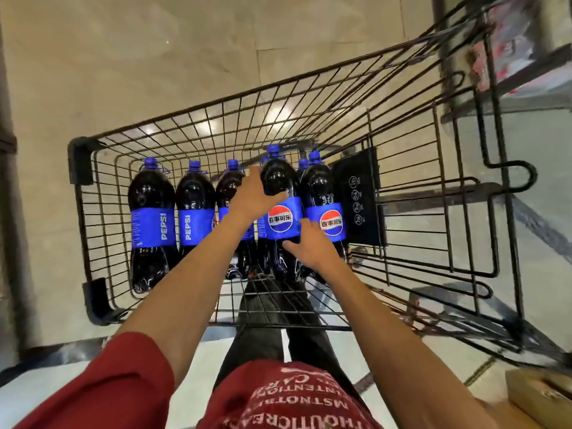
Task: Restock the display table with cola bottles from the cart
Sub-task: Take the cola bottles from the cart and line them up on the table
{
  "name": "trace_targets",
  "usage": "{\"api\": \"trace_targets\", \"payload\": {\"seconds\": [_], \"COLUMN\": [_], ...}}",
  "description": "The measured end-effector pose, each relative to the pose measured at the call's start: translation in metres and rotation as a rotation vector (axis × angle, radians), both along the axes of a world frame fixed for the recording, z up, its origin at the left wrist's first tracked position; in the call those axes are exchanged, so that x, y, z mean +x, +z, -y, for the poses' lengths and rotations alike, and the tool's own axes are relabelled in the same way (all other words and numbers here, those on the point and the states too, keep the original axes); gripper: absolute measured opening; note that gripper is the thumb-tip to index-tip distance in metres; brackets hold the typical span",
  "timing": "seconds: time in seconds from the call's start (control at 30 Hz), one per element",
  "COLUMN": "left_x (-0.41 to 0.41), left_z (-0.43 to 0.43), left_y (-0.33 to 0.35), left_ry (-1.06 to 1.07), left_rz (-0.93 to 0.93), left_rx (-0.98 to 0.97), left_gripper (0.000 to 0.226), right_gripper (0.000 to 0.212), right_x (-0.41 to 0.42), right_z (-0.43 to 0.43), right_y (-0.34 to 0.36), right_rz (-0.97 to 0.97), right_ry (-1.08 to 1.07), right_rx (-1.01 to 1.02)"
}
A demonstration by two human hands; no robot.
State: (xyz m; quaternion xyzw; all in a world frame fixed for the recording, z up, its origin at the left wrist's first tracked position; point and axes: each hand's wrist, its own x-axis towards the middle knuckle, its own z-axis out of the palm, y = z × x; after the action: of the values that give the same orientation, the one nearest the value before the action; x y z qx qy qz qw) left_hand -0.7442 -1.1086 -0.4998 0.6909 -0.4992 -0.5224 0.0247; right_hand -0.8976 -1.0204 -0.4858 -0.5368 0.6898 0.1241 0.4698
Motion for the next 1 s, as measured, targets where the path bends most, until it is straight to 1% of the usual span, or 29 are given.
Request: {"api": "trace_targets", "payload": {"seconds": [0.1, 0.27, 0.37, 0.4, 0.53, 0.67, 0.73, 0.83, 0.9, 1.0], "left_x": [0.000, -0.012, -0.018, -0.019, -0.020, -0.016, -0.014, -0.008, -0.003, 0.003], "left_z": [0.008, 0.016, 0.014, 0.014, 0.013, 0.014, 0.013, 0.009, 0.007, 0.002], "left_y": [-0.040, -0.049, -0.055, -0.056, -0.061, -0.064, -0.066, -0.068, -0.069, -0.070], "left_ry": [0.101, 0.231, 0.245, 0.244, 0.249, 0.267, 0.295, 0.344, 0.370, 0.399], "left_rz": [-0.060, -0.142, -0.156, -0.161, -0.172, -0.192, -0.201, -0.210, -0.227, -0.260], "left_rx": [0.031, 0.045, 0.030, 0.027, 0.021, 0.012, 0.017, 0.024, 0.017, -0.014], "left_gripper": [0.116, 0.136, 0.144, 0.144, 0.126, 0.125, 0.123, 0.123, 0.121, 0.109], "right_gripper": [0.074, 0.082, 0.084, 0.085, 0.089, 0.096, 0.096, 0.090, 0.093, 0.099], "right_x": [0.007, 0.013, 0.017, 0.019, 0.022, 0.025, 0.025, 0.023, 0.021, 0.017], "right_z": [-0.005, -0.009, -0.009, -0.009, -0.012, -0.015, -0.014, -0.013, -0.010, -0.008], "right_y": [-0.013, -0.028, -0.032, -0.032, -0.036, -0.044, -0.049, -0.059, -0.062, -0.065], "right_rz": [-0.001, -0.025, -0.043, -0.046, -0.026, 0.024, 0.074, 0.133, 0.181, 0.229], "right_ry": [-0.087, -0.168, -0.204, -0.210, -0.279, -0.376, -0.467, -0.548, -0.560, -0.557], "right_rx": [-0.006, 0.021, 0.006, 0.001, -0.033, -0.052, -0.048, -0.009, 0.032, 0.086]}}
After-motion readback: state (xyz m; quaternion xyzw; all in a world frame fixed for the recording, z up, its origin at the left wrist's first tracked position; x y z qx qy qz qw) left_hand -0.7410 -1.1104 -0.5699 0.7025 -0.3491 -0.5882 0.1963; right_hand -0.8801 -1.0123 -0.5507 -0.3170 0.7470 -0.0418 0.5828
